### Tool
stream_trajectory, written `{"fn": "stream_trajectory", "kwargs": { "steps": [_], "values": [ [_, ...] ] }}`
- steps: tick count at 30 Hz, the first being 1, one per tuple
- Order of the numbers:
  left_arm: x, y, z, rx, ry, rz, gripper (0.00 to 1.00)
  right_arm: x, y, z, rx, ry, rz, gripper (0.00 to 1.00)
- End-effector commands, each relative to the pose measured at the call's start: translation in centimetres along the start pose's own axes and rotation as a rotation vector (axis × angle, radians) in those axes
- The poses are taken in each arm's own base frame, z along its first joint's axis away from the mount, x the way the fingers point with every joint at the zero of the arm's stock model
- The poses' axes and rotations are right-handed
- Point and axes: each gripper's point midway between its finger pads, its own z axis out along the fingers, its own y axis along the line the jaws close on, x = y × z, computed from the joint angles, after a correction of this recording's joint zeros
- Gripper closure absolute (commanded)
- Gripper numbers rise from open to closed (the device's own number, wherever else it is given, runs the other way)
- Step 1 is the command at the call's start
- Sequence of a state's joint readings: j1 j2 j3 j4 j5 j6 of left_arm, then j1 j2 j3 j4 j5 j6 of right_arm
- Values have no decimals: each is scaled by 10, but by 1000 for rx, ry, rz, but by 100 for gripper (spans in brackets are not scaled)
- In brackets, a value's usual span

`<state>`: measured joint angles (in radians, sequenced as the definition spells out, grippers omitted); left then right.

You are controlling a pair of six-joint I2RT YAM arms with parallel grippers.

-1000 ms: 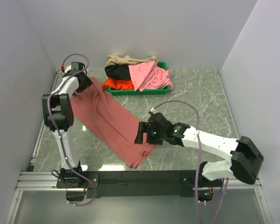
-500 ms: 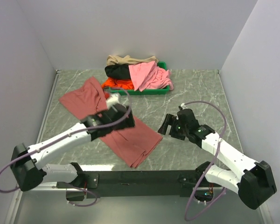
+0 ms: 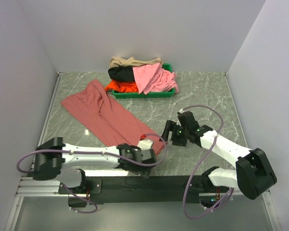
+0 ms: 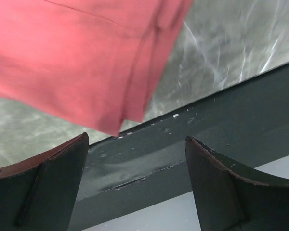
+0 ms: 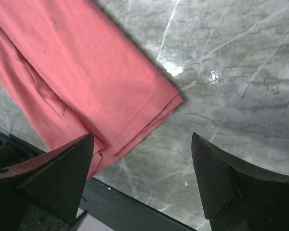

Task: Fold and stack the t-shirts
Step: Fold the tshirt

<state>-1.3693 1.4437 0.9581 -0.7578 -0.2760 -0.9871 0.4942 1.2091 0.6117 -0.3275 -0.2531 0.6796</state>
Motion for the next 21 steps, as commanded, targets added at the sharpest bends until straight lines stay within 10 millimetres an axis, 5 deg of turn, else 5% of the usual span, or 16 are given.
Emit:
{"fn": "stream_trajectory", "kwargs": {
  "steps": [1, 16, 20, 21],
  "values": [
    [-1, -22, 2, 27, -1, 49, 14, -5, -3, 7, 0, -25, -7, 12],
    [10, -18, 43, -76, 57, 153, 31, -1, -9, 32, 15, 17, 43, 25],
    [18, -4, 54, -131, 69, 168, 45, 0, -12, 41, 26, 29, 56, 28],
    [22, -1, 59, -135, 73, 173, 57, -1, -12, 43, 23, 28, 57, 29]
  ]
}}
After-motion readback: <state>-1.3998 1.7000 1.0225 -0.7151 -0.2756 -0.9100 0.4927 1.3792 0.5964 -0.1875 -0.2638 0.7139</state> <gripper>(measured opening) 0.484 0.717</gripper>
